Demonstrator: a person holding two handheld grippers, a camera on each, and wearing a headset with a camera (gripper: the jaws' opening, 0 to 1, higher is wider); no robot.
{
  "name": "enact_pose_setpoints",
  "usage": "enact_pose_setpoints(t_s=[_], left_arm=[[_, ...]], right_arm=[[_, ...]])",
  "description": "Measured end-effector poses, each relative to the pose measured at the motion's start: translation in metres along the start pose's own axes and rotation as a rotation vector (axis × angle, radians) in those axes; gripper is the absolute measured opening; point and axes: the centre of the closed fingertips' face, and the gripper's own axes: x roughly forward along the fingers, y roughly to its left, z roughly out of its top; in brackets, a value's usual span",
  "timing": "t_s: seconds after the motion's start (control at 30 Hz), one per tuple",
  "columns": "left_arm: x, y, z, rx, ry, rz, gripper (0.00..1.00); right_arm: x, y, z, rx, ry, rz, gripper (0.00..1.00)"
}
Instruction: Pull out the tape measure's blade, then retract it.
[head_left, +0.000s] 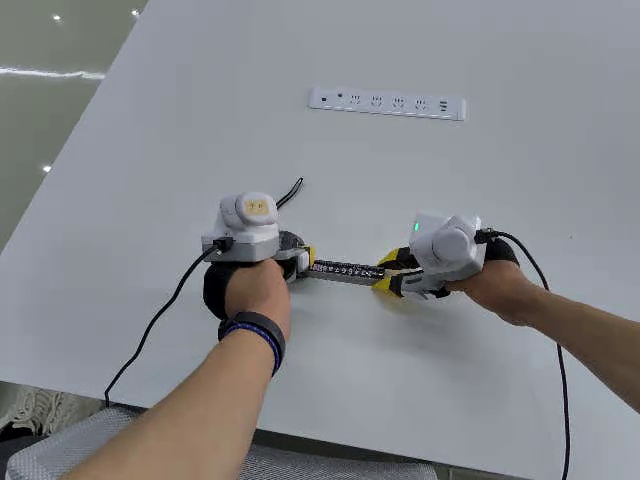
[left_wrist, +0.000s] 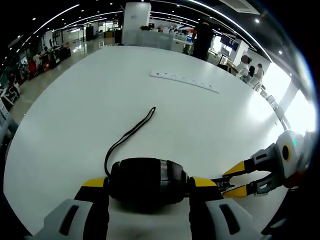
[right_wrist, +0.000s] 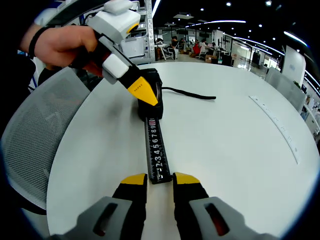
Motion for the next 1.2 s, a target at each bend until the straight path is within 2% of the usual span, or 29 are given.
enact_pose_setpoints(t_s=[0.13,0.5,0.53,0.57,0.83,1.2], left_arm=[[0.001,0.001,0.0,-0.002,-0.001,-0.002,0.63],[0.003,0.001,0.001,-0.01,-0.001,-0.009,0.61],[0.002,0.0,0.001,-0.013,0.006,-0.057,0.61],[0.003,-0.002,0.001,-0.003,0.006,-0.073,0.6],[0.002,-0.001,0.002,-0.02,-0.004,-0.074,0.6],[0.002,0.0,0.002,-0.028,-0.006,-0.067,0.6]], right_arm=[[-0.001,0.001,0.0,0.005,-0.004,0.002,0.16],[0.0,-0.001,0.0,-0.007,-0.003,-0.008,0.13],[0.003,-0.002,0.001,0.023,-0.017,-0.015,0.13],[0.007,-0.002,0.005,0.049,-0.022,-0.026,0.13],[0.016,-0.003,0.017,0.034,-0.017,-0.026,0.13],[0.026,0.001,0.024,0.012,-0.003,-0.009,0.13]])
